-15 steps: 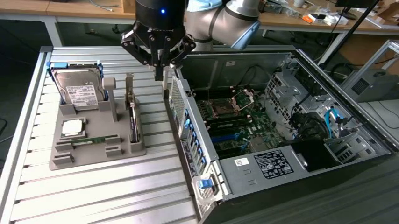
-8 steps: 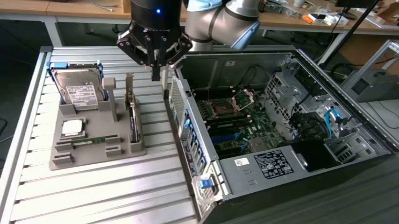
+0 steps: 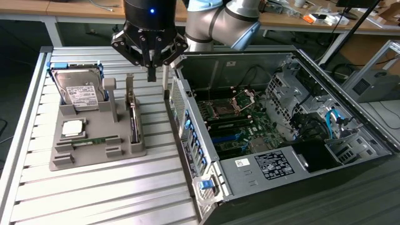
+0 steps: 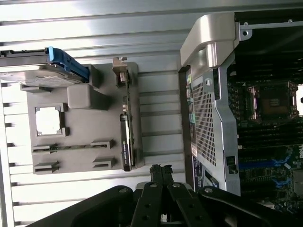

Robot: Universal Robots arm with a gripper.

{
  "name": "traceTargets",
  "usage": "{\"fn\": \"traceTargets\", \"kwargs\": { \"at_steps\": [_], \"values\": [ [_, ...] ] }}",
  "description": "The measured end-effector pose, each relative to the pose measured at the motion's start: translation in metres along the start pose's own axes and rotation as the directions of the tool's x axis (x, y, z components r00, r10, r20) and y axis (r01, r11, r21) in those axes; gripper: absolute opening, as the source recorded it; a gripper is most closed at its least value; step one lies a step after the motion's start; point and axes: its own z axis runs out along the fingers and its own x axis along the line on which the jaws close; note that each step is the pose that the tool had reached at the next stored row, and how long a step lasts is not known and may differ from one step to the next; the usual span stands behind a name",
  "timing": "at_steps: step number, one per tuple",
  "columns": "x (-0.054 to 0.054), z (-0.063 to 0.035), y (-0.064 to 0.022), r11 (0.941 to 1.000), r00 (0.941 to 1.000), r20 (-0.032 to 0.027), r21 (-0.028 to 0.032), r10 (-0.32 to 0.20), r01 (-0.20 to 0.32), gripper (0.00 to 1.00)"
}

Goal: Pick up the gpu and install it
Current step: 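Reach for the gpu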

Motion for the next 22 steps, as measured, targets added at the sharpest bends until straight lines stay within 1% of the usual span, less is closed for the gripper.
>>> {"fn": "traceTargets", "kwargs": {
  "at_steps": [8, 17, 22],
  "values": [
    [0.006, 0.0000, -0.0005, 1.0000, 1.0000, 0.0000, 0.0000, 0.000, 0.000, 0.10],
    [0.018, -0.0002, -0.0014, 1.0000, 1.0000, 0.0000, 0.0000, 0.000, 0.000, 0.10],
    [0.021, -0.0003, -0.0016, 1.0000, 1.0000, 0.0000, 0.0000, 0.000, 0.000, 0.10]
  ]
}}
